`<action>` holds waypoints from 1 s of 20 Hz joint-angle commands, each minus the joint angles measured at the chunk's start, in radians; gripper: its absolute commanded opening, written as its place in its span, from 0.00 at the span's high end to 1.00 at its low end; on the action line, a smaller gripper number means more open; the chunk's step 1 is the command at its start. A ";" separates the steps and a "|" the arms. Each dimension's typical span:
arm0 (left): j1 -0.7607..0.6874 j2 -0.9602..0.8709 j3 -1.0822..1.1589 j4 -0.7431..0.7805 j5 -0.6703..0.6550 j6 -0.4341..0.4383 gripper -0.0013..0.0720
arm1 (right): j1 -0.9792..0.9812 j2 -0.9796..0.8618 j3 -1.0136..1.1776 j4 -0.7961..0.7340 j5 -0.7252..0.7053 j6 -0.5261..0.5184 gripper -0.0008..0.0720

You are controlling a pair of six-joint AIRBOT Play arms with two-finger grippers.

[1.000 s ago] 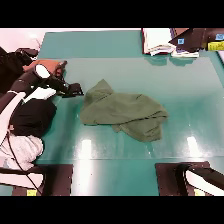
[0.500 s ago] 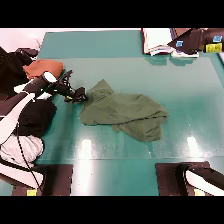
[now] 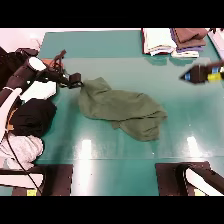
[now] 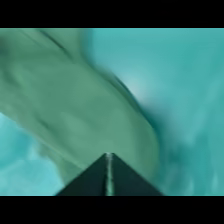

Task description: Fold the shirts.

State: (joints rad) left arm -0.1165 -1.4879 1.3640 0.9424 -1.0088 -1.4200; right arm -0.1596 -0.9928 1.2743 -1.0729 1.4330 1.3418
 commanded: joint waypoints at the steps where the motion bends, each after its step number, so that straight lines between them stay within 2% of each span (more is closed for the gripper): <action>1: 0.001 0.053 0.020 0.018 -0.003 0.016 0.95 | -0.128 0.084 -0.356 -0.121 -0.039 0.012 0.40; 3: 0.001 0.052 0.018 0.019 -0.005 0.015 0.95 | -0.169 0.086 -0.549 -0.101 -0.056 0.008 0.41; 6: 0.001 0.052 0.018 0.019 -0.002 0.014 0.95 | -0.124 0.021 -0.734 0.061 -0.133 -0.061 0.41; 9: 0.001 0.052 0.018 0.019 -0.006 0.015 0.95 | -0.003 -0.088 -0.773 0.138 -0.258 -0.066 0.41; 12: 0.001 0.052 0.018 0.019 -0.006 0.015 0.95 | 0.119 -0.200 -0.718 0.138 -0.315 -0.067 0.41; 13: 0.001 0.052 0.018 0.019 -0.006 0.014 0.95 | 0.146 -0.227 -0.690 0.135 -0.317 -0.068 0.51; 14: 0.001 0.053 0.018 0.020 -0.006 0.015 0.95 | 0.167 -0.248 -0.663 0.130 -0.317 -0.068 0.74; 16: 0.001 0.064 0.020 0.021 -0.005 0.014 0.95 | 0.181 -0.264 -0.604 0.126 -0.304 -0.068 0.97; 20: 0.001 0.206 0.116 0.147 -0.002 0.005 0.95 | 0.082 -0.128 -0.421 0.077 -0.207 -0.066 0.97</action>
State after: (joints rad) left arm -0.1162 -1.3590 1.4231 1.0080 -1.0126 -1.4075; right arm -0.0345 -1.1858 0.7391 -0.9657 1.1633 1.2755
